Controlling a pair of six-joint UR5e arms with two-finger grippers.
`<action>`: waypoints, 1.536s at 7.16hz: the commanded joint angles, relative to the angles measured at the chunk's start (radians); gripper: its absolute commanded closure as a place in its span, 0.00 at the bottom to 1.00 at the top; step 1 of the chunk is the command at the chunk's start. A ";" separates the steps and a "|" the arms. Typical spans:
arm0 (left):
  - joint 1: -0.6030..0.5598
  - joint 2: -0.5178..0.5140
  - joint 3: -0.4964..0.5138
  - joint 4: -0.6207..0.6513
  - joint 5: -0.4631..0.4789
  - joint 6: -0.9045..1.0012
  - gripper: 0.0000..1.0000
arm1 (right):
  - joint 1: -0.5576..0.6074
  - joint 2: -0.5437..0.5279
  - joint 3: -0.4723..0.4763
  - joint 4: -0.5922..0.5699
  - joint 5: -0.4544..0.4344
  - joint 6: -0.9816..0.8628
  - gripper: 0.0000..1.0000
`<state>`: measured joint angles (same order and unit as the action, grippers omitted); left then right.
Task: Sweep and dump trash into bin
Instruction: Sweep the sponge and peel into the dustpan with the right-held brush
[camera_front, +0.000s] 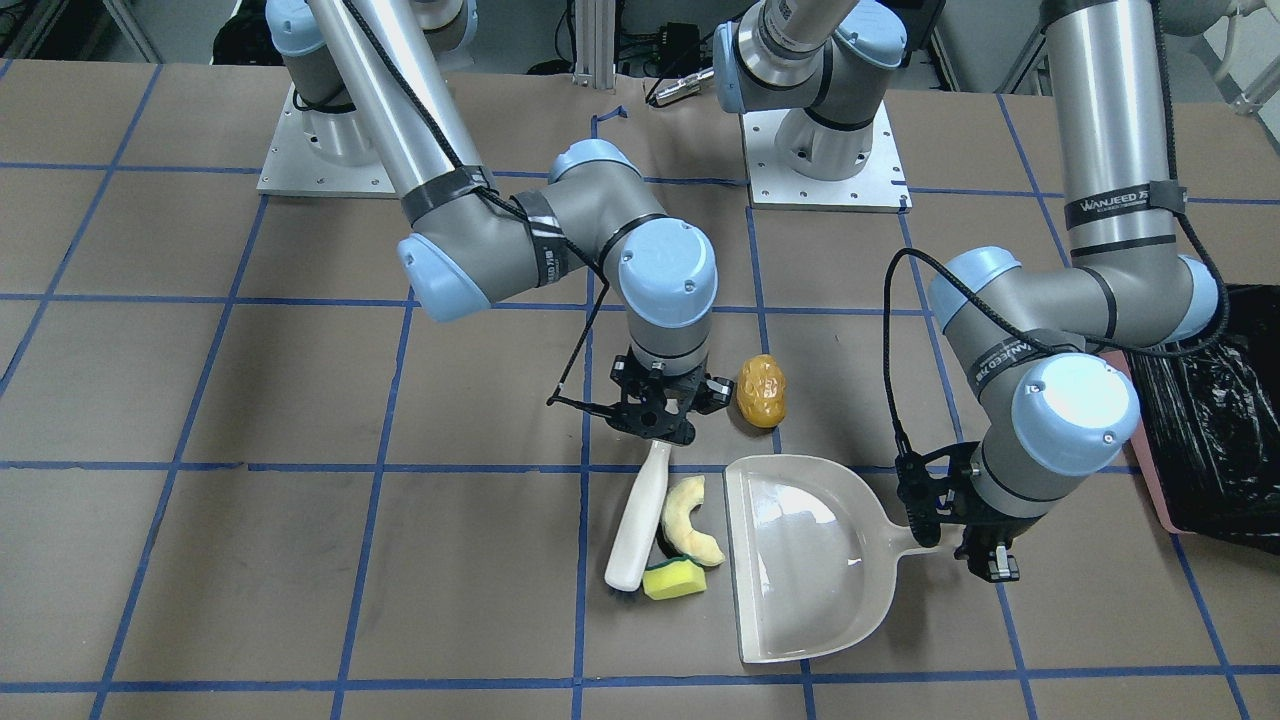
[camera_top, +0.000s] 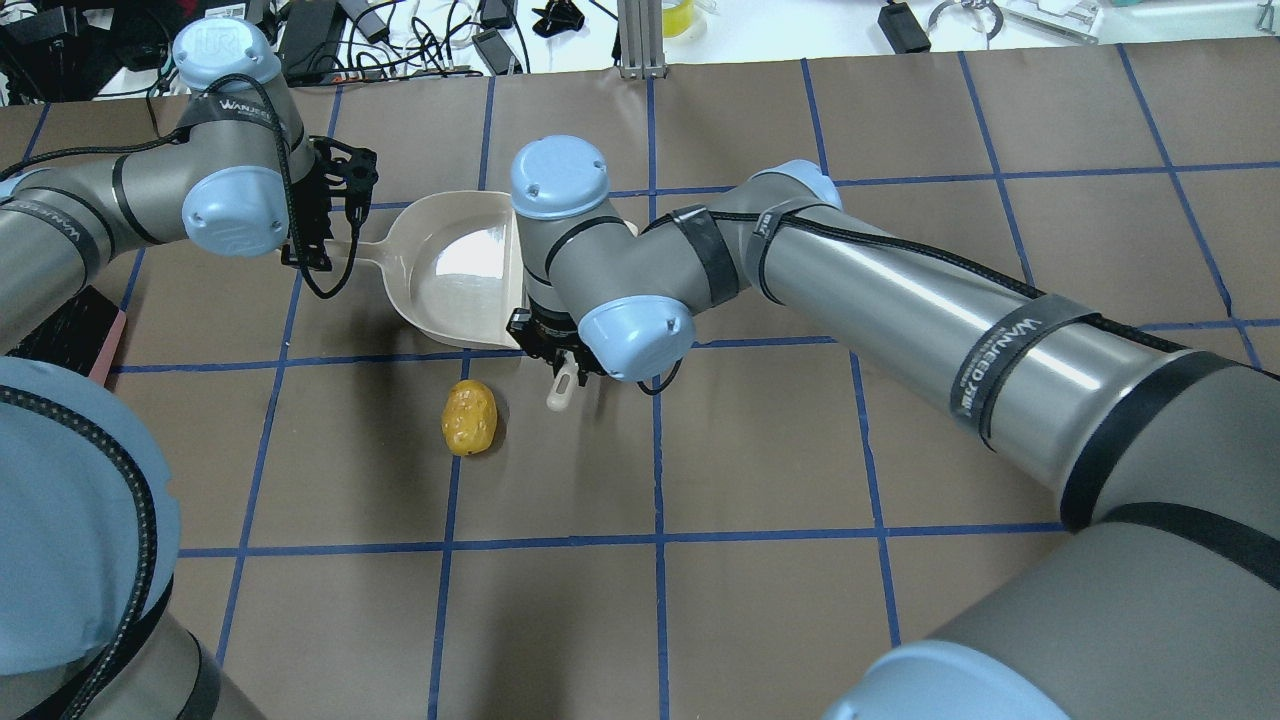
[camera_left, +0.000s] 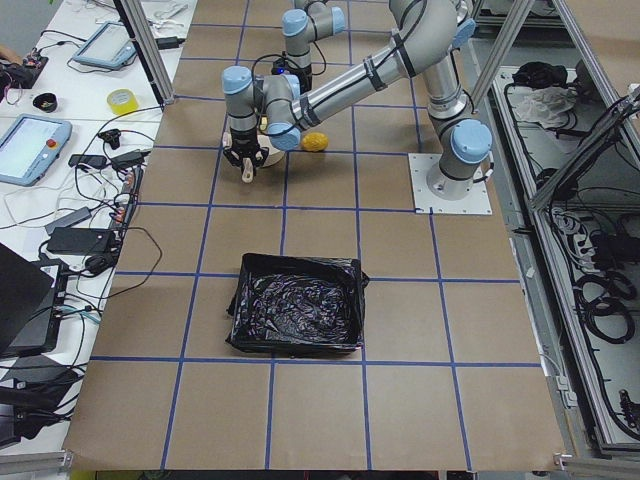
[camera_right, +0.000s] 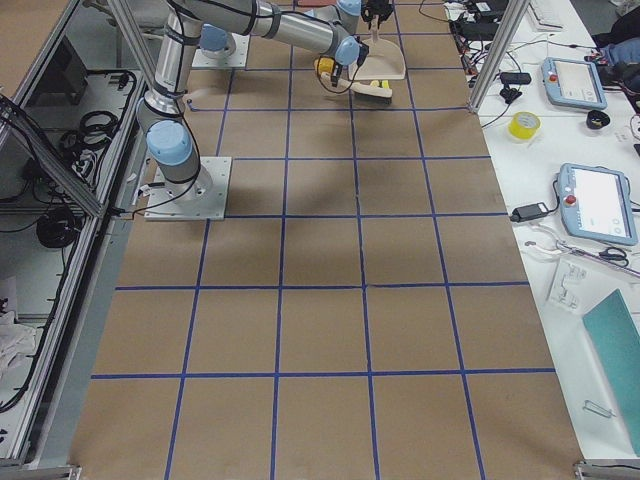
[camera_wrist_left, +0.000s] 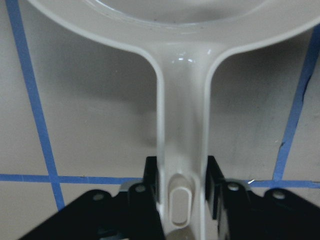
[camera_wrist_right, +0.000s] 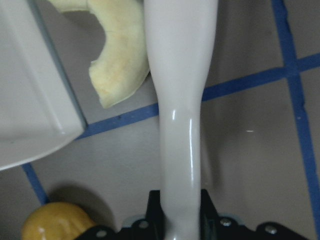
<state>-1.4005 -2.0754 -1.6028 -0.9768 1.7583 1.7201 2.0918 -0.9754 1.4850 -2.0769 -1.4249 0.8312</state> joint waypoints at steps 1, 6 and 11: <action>0.000 0.000 0.000 0.001 0.000 -0.001 1.00 | 0.046 0.096 -0.157 0.000 0.035 0.077 1.00; 0.000 0.000 0.000 0.001 -0.003 -0.002 1.00 | 0.126 0.139 -0.259 0.010 0.034 0.147 1.00; 0.009 0.018 0.003 -0.008 -0.014 0.035 1.00 | 0.123 0.014 -0.256 0.249 -0.005 0.140 1.00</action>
<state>-1.3970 -2.0620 -1.5995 -0.9820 1.7468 1.7401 2.2153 -0.9232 1.2281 -1.9005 -1.4228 0.9695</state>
